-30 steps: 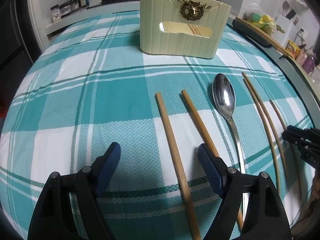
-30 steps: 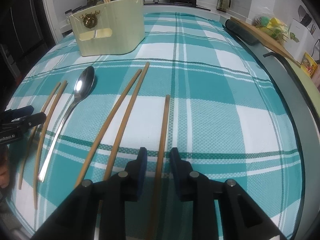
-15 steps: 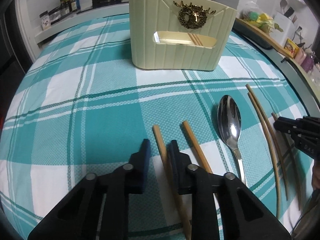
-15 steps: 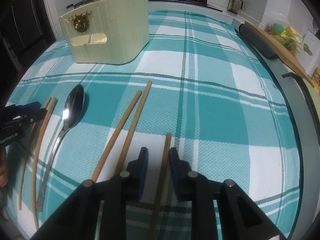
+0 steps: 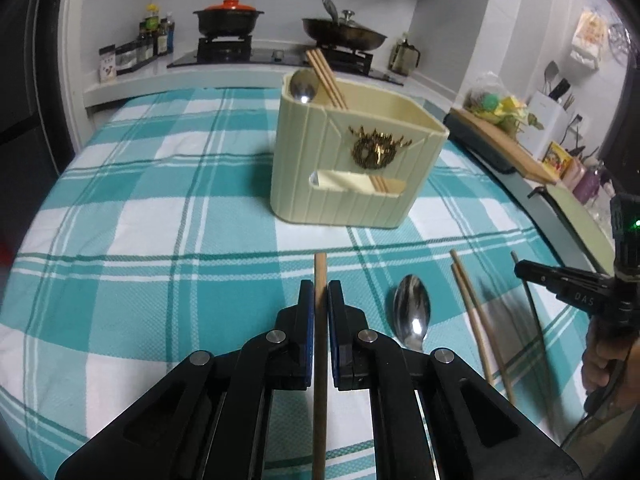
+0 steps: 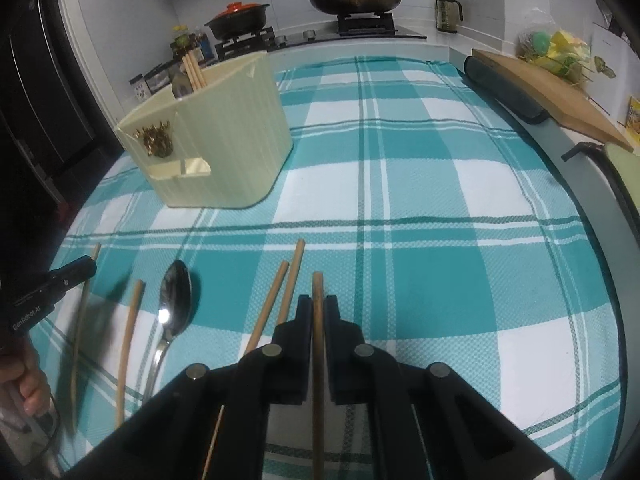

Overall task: Organize utensils
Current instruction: 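Carry both held chopsticks up and over to the cream holder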

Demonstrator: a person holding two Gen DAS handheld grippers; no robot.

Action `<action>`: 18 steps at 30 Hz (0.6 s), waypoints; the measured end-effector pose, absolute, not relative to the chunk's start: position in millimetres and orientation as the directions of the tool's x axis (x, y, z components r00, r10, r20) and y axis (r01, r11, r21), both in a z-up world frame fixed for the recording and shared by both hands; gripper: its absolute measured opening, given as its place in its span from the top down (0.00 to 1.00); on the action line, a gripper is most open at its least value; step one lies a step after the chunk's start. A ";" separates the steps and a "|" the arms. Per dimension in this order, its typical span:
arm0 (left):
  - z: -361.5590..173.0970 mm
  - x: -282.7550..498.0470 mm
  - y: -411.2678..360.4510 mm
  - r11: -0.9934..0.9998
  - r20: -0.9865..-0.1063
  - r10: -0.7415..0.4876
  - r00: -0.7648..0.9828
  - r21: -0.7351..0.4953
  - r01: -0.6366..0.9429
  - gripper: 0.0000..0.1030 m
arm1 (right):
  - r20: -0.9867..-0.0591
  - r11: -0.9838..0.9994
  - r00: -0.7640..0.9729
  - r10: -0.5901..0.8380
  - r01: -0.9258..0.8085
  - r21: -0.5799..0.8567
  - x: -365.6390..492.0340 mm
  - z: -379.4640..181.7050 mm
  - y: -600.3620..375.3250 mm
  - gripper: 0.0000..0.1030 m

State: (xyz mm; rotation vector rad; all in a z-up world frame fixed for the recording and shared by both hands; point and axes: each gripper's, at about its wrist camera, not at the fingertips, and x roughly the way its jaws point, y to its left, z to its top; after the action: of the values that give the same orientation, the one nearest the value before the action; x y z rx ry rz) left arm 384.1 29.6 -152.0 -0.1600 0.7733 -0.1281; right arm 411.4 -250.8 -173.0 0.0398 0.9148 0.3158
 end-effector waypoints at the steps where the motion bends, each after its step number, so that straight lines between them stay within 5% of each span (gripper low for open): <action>1: -145.4 381.9 31.1 0.979 -0.673 -0.176 0.719 -0.194 0.057 0.95 | -0.761 0.952 0.580 0.291 -0.253 0.171 408.7 -165.8 -251.5 0.94; 18: -43.6 297.1 57.1 0.955 -0.452 -0.224 0.863 -0.278 0.102 0.95 | -0.498 0.928 0.785 0.370 -0.339 0.156 313.1 -34.7 -253.4 0.94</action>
State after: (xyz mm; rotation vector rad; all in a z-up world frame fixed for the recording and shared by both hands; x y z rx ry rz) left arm 297.1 57.1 -43.6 -0.2498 0.5015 -0.1723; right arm 313.1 -253.4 -34.7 0.0589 0.5487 0.3825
